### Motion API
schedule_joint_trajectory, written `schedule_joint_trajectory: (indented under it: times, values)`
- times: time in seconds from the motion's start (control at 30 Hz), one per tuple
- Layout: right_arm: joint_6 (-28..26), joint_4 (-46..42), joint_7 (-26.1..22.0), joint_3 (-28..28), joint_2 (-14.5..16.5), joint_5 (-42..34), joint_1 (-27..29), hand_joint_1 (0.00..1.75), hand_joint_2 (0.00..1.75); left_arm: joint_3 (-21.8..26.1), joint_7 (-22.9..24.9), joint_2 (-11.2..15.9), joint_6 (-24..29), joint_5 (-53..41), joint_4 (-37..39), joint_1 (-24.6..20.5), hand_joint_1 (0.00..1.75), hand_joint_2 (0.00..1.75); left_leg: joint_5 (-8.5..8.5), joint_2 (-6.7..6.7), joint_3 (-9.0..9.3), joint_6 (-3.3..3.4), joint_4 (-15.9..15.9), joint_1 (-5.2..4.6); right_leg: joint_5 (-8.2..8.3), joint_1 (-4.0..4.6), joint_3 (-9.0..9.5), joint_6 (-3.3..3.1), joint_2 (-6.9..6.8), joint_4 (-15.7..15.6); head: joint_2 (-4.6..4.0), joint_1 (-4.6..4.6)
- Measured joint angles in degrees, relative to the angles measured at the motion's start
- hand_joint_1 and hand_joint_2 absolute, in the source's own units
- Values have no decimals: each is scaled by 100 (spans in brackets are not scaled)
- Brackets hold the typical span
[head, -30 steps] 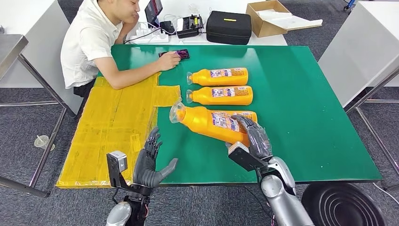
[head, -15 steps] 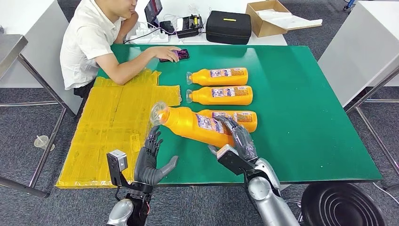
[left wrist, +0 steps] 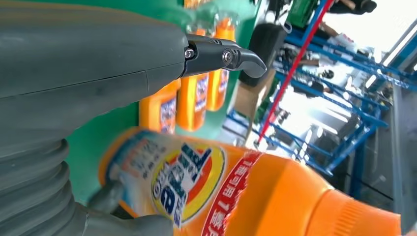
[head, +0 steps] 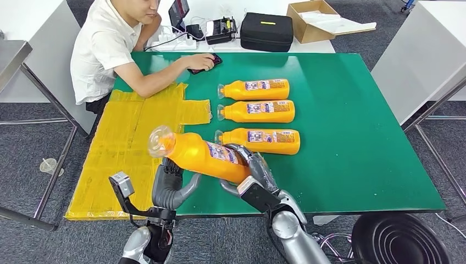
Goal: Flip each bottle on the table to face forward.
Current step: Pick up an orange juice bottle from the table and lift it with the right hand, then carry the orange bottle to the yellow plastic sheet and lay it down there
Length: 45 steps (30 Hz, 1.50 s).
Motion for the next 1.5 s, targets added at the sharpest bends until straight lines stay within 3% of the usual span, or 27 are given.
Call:
schedule_joint_trajectory:
  times: [0.27,0.8,1.5]
  values:
    - [244,509,-49,407,54,-197,-339,175,175,-27,-139,-9,-212,417,102,-138,0,175,1,-1,1,0,1,-1,1,0,-1,1,0,-1,0,0]
    - [288,973,8,789,55,-310,-675,175,175,-226,-265,-9,-339,236,188,-263,0,175,1,-1,0,0,1,-1,1,0,-2,1,0,-1,0,1]
    - [272,1066,325,831,39,-664,-631,175,175,-419,-512,-9,226,-986,62,-277,0,175,0,-1,-1,0,1,-1,1,0,-2,1,0,-1,0,-1]
